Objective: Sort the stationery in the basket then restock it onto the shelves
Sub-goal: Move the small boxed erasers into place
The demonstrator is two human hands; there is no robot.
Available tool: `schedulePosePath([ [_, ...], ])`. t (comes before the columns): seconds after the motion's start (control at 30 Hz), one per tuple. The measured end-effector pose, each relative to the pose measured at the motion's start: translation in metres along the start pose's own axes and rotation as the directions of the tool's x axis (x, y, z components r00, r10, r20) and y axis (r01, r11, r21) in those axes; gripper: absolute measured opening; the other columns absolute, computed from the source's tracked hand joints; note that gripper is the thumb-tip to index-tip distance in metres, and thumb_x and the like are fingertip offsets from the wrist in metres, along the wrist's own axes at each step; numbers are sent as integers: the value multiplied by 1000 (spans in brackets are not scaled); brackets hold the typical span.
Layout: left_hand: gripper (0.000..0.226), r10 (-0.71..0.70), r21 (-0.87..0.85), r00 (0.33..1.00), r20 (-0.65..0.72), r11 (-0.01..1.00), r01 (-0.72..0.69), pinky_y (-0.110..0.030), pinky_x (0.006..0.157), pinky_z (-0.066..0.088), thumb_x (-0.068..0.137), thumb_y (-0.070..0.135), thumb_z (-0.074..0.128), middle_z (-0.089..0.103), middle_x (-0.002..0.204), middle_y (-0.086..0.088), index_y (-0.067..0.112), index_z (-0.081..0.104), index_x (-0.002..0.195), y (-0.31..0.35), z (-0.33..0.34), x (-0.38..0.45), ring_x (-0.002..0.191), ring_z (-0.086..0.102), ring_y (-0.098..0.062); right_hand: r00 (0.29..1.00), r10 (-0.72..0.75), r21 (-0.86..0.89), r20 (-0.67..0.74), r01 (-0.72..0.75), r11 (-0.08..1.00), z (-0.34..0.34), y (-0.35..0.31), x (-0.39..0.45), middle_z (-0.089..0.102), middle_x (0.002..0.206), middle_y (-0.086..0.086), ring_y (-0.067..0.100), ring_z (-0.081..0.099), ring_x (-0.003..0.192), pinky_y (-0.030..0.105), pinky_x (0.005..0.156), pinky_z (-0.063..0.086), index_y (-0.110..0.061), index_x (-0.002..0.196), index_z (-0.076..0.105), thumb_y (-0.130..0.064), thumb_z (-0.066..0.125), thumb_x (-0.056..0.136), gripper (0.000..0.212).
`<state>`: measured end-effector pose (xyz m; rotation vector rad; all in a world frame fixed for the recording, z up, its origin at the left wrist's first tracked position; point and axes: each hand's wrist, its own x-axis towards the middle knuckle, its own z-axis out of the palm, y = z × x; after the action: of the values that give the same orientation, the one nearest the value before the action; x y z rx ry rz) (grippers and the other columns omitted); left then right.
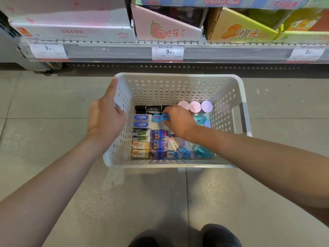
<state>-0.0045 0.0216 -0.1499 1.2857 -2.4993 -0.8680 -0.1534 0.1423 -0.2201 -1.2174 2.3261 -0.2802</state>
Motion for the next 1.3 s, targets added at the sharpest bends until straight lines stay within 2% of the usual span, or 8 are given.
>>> schedulePosePath([
  [0.23,72,13,-1,1000,-8,1000,-13,-24,44,26,89,-3,43,34,53,-1,24,22,152,-1,0,0,46,33,-12,999,49,-164,5,-48,985,6,-9,7,65,105,12,28,63,94,28,65,40,-5,104,62,-2,58,87,17],
  [0.43,73,24,-11,1000,-10,1000,-24,-25,44,28,88,-4,43,34,53,-1,24,22,152,-2,1,1,46,33,-13,999,0,-195,48,9,981,4,-7,9,59,114,14,30,61,100,32,73,46,-5,114,59,-3,57,88,26],
  [0.57,73,27,-8,1000,-9,1000,-27,-26,44,27,88,-4,43,31,52,-1,25,22,152,-5,1,2,45,31,-14,991,-121,-322,50,131,937,-12,-4,-11,58,109,11,32,62,93,32,62,43,-7,114,54,-7,56,86,28],
  [0.77,73,26,-13,1000,-6,1000,-26,-28,43,30,89,-4,43,33,52,-1,24,22,152,-5,3,2,44,32,-14,891,19,-391,454,180,903,-19,9,-43,63,106,5,24,61,97,29,67,45,-10,109,59,-36,69,80,40],
  [0.93,72,1,-6,1000,1,1000,-1,-34,47,37,90,-2,42,41,58,-5,27,20,152,-4,3,3,48,37,-16,855,61,-408,515,182,894,-2,12,-50,59,116,9,25,59,101,27,66,41,-7,115,56,-19,59,88,29],
  [1.03,71,2,7,1000,-4,1000,-2,-34,47,38,90,-1,42,47,62,-8,27,21,152,-4,2,2,49,40,-17,878,11,-300,478,151,942,-6,17,-43,62,110,11,25,57,89,26,59,41,-8,102,58,-19,56,89,17],
  [1.13,71,0,15,1000,-7,1000,0,-30,46,37,90,-1,43,47,61,-8,27,21,151,-3,2,2,49,40,-17,920,-64,6,387,67,998,-14,21,-31,62,109,11,25,59,100,29,78,43,-5,119,55,-23,59,90,34],
  [1.3,71,-2,4,1000,1,1000,2,-29,46,35,90,0,43,48,63,-8,28,21,151,-3,1,2,50,41,-17,981,-32,473,193,-65,879,-17,16,-26,54,81,-6,9,50,70,17,64,43,-4,104,62,-13,80,72,38],
])
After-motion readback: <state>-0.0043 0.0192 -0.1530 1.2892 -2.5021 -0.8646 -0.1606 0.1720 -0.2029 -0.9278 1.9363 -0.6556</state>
